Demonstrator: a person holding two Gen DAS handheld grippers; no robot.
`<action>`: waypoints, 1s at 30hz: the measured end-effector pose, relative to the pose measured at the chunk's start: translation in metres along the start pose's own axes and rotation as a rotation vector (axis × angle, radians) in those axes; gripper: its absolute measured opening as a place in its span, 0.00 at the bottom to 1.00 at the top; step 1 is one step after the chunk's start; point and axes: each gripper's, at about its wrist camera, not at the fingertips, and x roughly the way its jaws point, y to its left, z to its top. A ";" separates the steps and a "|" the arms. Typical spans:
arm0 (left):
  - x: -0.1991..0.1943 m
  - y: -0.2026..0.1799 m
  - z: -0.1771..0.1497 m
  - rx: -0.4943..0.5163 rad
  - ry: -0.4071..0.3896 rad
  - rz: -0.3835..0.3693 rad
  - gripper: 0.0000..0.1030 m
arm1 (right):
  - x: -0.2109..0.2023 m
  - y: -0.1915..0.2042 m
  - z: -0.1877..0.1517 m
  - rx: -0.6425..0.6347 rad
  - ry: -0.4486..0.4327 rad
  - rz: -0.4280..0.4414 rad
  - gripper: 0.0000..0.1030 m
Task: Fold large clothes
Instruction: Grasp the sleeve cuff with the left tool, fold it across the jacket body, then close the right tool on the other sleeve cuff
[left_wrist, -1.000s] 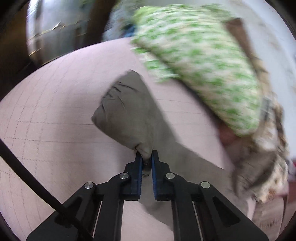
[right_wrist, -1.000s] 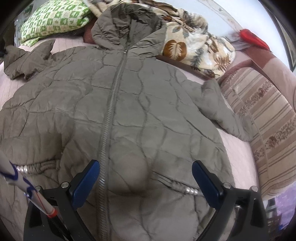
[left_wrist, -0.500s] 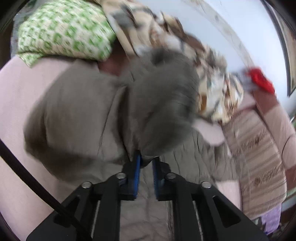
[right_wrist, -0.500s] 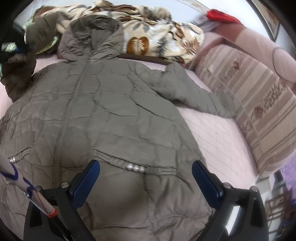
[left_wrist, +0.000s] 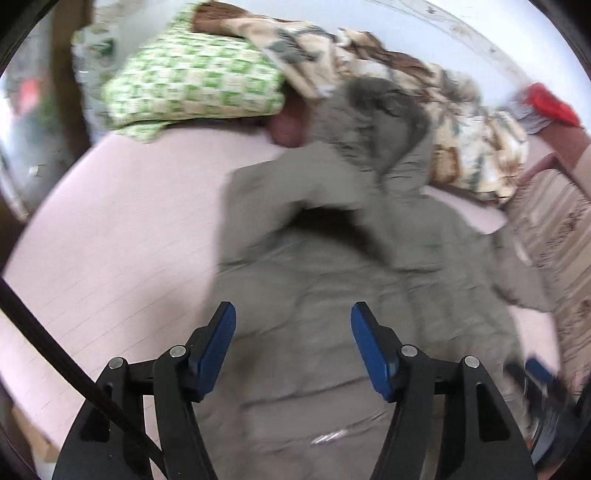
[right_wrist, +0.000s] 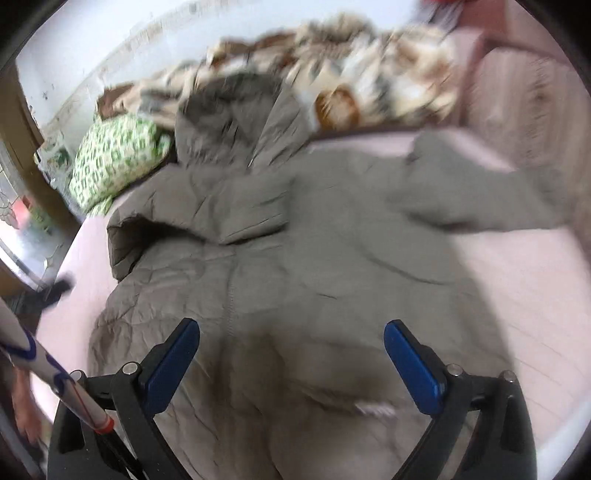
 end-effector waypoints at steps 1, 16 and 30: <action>-0.004 0.007 -0.007 -0.013 -0.001 0.021 0.62 | 0.015 -0.001 0.011 0.021 0.007 0.027 0.92; -0.008 0.042 -0.055 -0.075 0.009 0.140 0.63 | 0.166 -0.025 0.110 0.314 0.103 0.045 0.23; -0.025 0.000 -0.073 0.021 -0.009 0.157 0.63 | 0.107 -0.055 0.113 0.108 0.047 -0.273 0.39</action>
